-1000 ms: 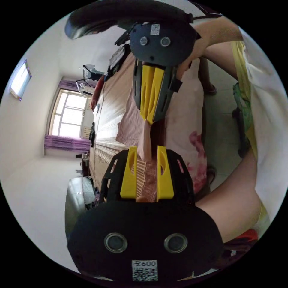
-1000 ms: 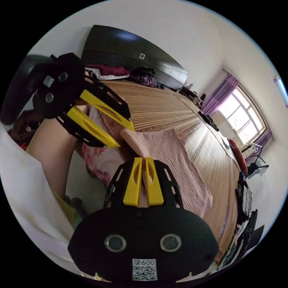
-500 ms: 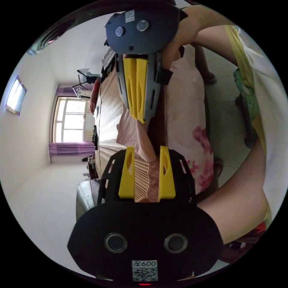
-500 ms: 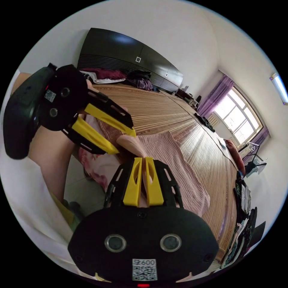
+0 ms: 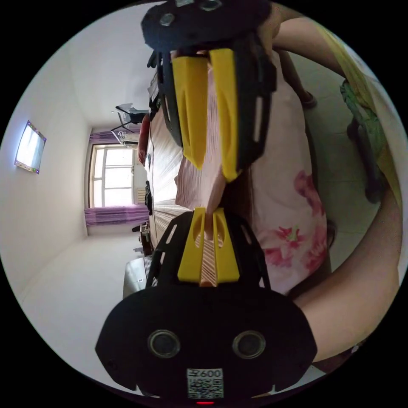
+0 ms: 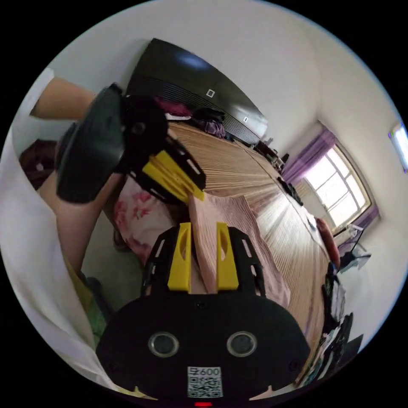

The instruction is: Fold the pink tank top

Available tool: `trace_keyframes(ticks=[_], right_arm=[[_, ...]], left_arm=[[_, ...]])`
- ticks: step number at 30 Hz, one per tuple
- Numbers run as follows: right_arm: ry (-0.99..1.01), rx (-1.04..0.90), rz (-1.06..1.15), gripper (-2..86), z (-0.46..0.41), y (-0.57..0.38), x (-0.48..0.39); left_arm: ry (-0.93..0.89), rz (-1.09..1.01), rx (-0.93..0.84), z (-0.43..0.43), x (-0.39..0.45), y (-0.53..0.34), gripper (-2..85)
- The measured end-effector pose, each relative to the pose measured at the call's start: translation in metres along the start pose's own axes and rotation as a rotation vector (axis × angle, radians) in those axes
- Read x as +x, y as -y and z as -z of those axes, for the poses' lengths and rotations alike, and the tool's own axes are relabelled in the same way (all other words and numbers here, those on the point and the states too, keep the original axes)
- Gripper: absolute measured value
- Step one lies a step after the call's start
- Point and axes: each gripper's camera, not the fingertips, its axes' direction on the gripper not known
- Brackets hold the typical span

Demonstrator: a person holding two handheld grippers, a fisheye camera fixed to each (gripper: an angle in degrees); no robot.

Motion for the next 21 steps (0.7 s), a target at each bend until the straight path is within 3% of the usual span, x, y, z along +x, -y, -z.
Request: trace_keyframes(ticks=[5, 10, 17, 21], right_arm=[[-0.085, -0.014, 0.142, 7.8, -0.022, 0.026, -0.057], [-0.118, 0.003, 0.088, 3.3, -0.01, 0.046, -0.07], [-0.239, -0.231, 0.085, -0.2, -0.006, 0.076, -0.088], [-0.286, -0.331, 0.069, -0.1, 0.009, 0.073, -0.091]], left_arm=[[0.007, -0.091, 0.044, 0.022, 0.019, 0.031, 3.3], [0.011, -0.08, 0.072, 0.048, 0.023, 0.055, 3.3], [-0.086, 0.002, 0.134, 0.091, -0.004, 0.104, 3.2], [-0.032, -0.009, 0.115, 0.113, 0.002, 0.127, 3.1]])
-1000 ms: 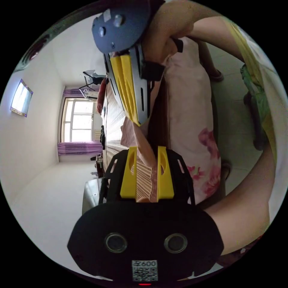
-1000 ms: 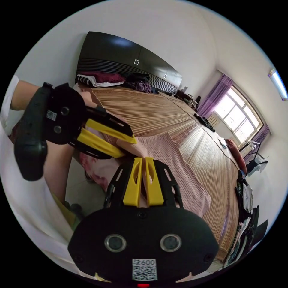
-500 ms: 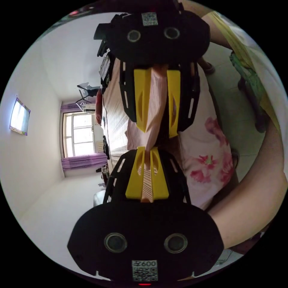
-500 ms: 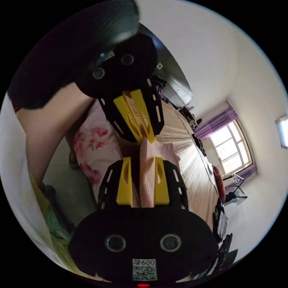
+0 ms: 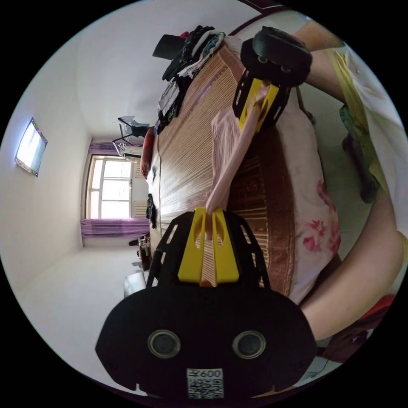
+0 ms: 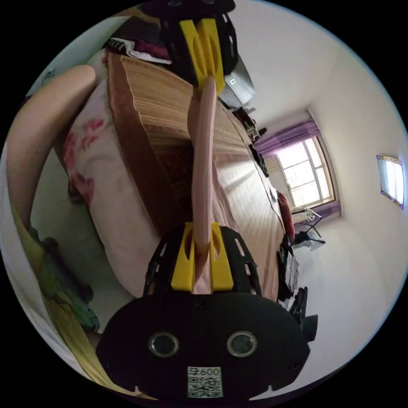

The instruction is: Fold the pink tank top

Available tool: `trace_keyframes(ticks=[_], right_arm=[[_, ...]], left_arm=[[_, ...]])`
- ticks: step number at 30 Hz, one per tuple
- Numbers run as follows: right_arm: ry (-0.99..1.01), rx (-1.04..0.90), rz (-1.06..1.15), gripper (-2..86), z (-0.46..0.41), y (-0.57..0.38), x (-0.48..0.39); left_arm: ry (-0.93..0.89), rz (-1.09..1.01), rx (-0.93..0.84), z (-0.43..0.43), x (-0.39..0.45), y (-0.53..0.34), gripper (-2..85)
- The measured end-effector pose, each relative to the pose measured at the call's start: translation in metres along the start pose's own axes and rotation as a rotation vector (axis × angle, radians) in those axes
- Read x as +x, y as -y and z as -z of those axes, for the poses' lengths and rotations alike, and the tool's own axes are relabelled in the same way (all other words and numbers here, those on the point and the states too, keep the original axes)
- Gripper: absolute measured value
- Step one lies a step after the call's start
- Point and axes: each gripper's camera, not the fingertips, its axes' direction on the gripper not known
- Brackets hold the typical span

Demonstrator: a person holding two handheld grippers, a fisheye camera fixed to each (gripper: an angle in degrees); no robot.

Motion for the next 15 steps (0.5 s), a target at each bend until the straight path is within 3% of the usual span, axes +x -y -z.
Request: trace_keyframes(ticks=[4, 11, 15], right_arm=[[0.144, -0.007, -0.08, -0.7, 0.031, -0.002, 0.023], [0.365, -0.001, 0.224, -0.8, 0.099, 0.074, 0.061], [0.437, -0.066, 0.318, -0.8, 0.11, 0.152, 0.132]], left_arm=[[-0.022, 0.057, -0.011, 0.019, 0.007, 0.034, 3.0], [-0.133, 0.062, -0.085, 0.008, 0.023, 0.108, 2.9], [-0.174, 0.144, -0.158, -0.033, -0.026, 0.147, 2.6]])
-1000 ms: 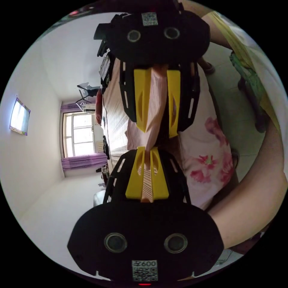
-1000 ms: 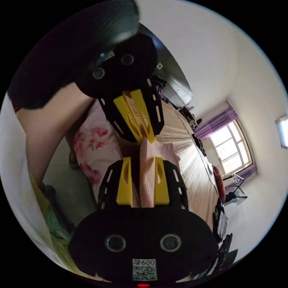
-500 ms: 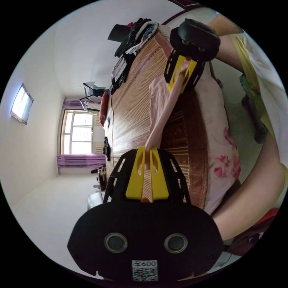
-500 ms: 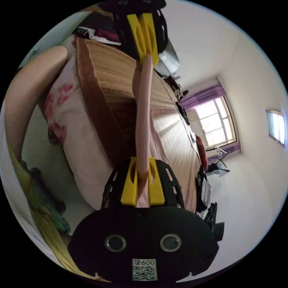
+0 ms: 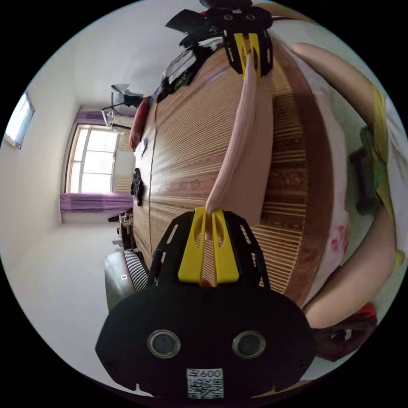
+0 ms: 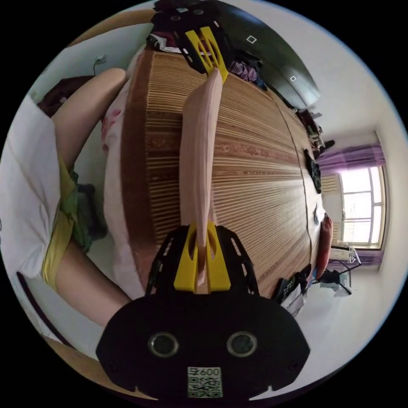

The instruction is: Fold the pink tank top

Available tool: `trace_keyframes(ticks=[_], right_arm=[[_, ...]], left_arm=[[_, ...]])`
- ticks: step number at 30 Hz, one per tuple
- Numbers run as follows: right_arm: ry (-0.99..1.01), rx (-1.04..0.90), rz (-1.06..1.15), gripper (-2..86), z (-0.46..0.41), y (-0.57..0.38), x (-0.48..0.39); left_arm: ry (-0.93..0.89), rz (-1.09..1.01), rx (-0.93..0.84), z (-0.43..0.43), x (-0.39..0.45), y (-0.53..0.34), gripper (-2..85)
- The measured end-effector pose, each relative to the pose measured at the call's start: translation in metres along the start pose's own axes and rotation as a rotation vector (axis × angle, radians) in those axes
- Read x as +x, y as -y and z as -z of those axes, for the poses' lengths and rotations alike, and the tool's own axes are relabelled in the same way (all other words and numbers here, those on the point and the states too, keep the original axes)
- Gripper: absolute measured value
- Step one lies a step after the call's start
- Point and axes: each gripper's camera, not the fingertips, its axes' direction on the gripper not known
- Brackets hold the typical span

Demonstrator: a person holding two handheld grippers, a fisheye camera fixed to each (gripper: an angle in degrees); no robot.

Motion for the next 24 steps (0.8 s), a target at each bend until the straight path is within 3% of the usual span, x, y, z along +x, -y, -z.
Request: trace_keyframes(ticks=[4, 8, 17, 21, 24], right_arm=[[0.051, -0.031, -0.188, -0.8, 0.094, 0.06, 0.116], [-0.021, 0.144, -0.338, -0.8, 0.21, 0.081, 0.15], [0.281, 0.158, -0.057, -0.8, 0.361, 0.147, 0.044], [0.357, 0.104, -0.003, -0.8, 0.383, 0.191, 0.026], [0.327, 0.033, 0.016, -0.9, 0.388, 0.231, 0.036]], left_arm=[[0.059, 0.255, 0.009, 0.022, -0.091, 0.046, 2.3], [0.018, 0.394, 0.087, 0.072, -0.123, 0.062, 2.0], [-0.218, 0.103, 0.161, 0.155, 0.045, 0.1, 2.4], [-0.31, 0.067, 0.13, 0.129, 0.083, 0.148, 2.4], [-0.261, 0.033, 0.125, 0.1, 0.089, 0.203, 2.3]])
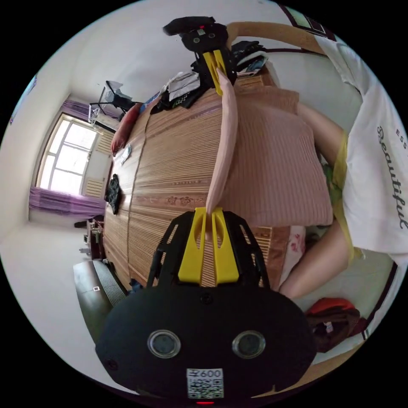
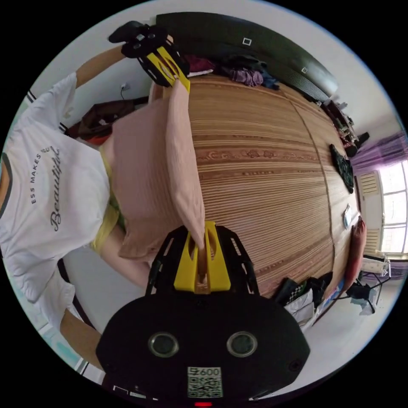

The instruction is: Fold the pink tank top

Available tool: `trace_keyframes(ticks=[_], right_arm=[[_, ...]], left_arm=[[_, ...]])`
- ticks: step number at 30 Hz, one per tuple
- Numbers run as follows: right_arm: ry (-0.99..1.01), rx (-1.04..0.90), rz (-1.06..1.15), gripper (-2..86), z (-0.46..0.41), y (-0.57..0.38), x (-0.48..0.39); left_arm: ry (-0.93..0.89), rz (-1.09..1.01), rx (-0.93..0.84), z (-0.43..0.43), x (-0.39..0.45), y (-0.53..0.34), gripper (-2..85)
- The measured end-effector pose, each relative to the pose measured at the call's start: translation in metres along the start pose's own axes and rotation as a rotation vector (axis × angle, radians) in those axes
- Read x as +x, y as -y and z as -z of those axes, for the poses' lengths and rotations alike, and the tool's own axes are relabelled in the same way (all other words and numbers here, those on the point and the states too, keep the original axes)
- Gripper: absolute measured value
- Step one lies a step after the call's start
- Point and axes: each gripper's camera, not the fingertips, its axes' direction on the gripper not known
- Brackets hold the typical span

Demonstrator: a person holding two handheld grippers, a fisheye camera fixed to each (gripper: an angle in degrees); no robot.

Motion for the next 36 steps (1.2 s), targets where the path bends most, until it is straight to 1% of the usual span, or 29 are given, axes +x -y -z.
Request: trace_keyframes(ticks=[2, 3, 5, 6, 8, 9, 10, 11, 12, 14, 15, 17, 18, 20, 21, 22, 23, 24, 26, 27, 29, 30, 32, 33, 35, 36], right_arm=[[-0.074, -0.038, -0.01, -0.9, 0.023, 0.024, 0.029], [-0.082, -0.039, -0.025, -0.9, 0.033, 0.029, 0.04], [-0.068, -0.016, -0.118, -0.9, 0.085, 0.043, 0.086], [-0.074, 0.001, -0.14, -0.9, 0.101, 0.044, 0.096], [-0.133, 0.085, -0.198, -0.9, 0.17, 0.043, 0.12], [-0.159, 0.107, -0.206, -0.9, 0.188, 0.042, 0.123], [-0.205, 0.145, -0.211, -0.9, 0.225, 0.038, 0.125], [-0.227, 0.18, -0.205, -0.8, 0.262, 0.033, 0.124], [-0.227, 0.201, -0.205, -0.8, 0.28, 0.03, 0.123], [-0.157, 0.263, -0.216, -0.8, 0.348, 0.016, 0.113], [-0.128, 0.272, -0.225, -0.8, 0.364, 0.012, 0.11], [0.002, 0.247, -0.216, -0.8, 0.421, -0.002, 0.084], [0.028, 0.238, -0.215, -0.8, 0.434, -0.005, 0.076], [0.18, 0.205, -0.238, -0.8, 0.486, -0.023, 0.045], [0.217, 0.205, -0.253, -0.8, 0.499, -0.029, 0.037], [0.295, 0.185, -0.269, -0.8, 0.521, -0.042, 0.021], [0.351, 0.168, -0.281, -0.8, 0.541, -0.057, 0.005], [0.369, 0.162, -0.293, -0.8, 0.552, -0.066, -0.002], [0.425, 0.136, -0.377, -0.8, 0.595, -0.107, -0.021], [0.429, 0.132, -0.4, -0.8, 0.608, -0.118, -0.025], [0.36, 0.134, -0.537, -0.8, 0.666, -0.165, -0.029], [0.324, 0.136, -0.578, -0.8, 0.682, -0.176, -0.028], [0.166, 0.143, -0.749, -0.8, 0.753, -0.214, -0.022], [0.131, 0.145, -0.776, -0.8, 0.77, -0.221, -0.021], [-0.01, 0.144, -0.851, -0.8, 0.833, -0.238, -0.023], [-0.032, 0.143, -0.861, -0.8, 0.846, -0.24, -0.024]], left_arm=[[0.014, -0.033, -0.031, -0.033, -0.037, 0.05, 2.4], [0.013, -0.033, -0.033, -0.041, -0.051, 0.063, 2.4], [0.02, -0.01, -0.039, -0.067, -0.111, 0.113, 2.5], [0.037, -0.01, -0.043, -0.072, -0.125, 0.125, 2.6], [0.126, 0.008, -0.026, -0.083, -0.172, 0.172, 2.7], [0.13, 0.017, -0.013, -0.084, -0.183, 0.182, 2.8], [0.123, 0.032, 0.021, -0.084, -0.204, 0.202, 2.8], [0.097, 0.047, 0.047, -0.083, -0.223, 0.22, 2.8], [0.077, 0.052, 0.059, -0.083, -0.232, 0.229, 2.8], [-0.021, 0.045, 0.095, -0.081, -0.256, 0.268, 2.9], [-0.052, 0.038, 0.102, -0.08, -0.258, 0.279, 2.9], [-0.212, -0.02, 0.116, -0.076, -0.259, 0.328, 2.9], [-0.267, -0.032, 0.118, -0.075, -0.259, 0.342, 2.9], [-0.565, -0.047, 0.075, -0.086, -0.257, 0.408, 2.8], [-0.623, -0.052, 0.065, -0.09, -0.254, 0.426, 2.8], [-0.701, -0.083, 0.051, -0.097, -0.244, 0.462, 2.8], [-0.737, -0.123, 0.052, -0.103, -0.233, 0.498, 2.8], [-0.746, -0.135, 0.057, -0.107, -0.228, 0.517, 2.8], [-0.773, -0.189, 0.092, -0.126, -0.215, 0.594, 2.7], [-0.77, -0.197, 0.111, -0.132, -0.214, 0.614, 2.6], [-0.752, -0.195, 0.187, -0.165, -0.223, 0.688, 2.5], [-0.734, -0.201, 0.212, -0.172, -0.227, 0.707, 2.5], [-0.636, -0.184, 0.285, -0.197, -0.254, 0.782, 2.5], [-0.624, -0.176, 0.3, -0.202, -0.263, 0.799, 2.5], [-0.554, -0.176, 0.36, -0.217, -0.291, 0.856, 2.4], [-0.544, -0.178, 0.371, -0.221, -0.298, 0.867, 2.4]])
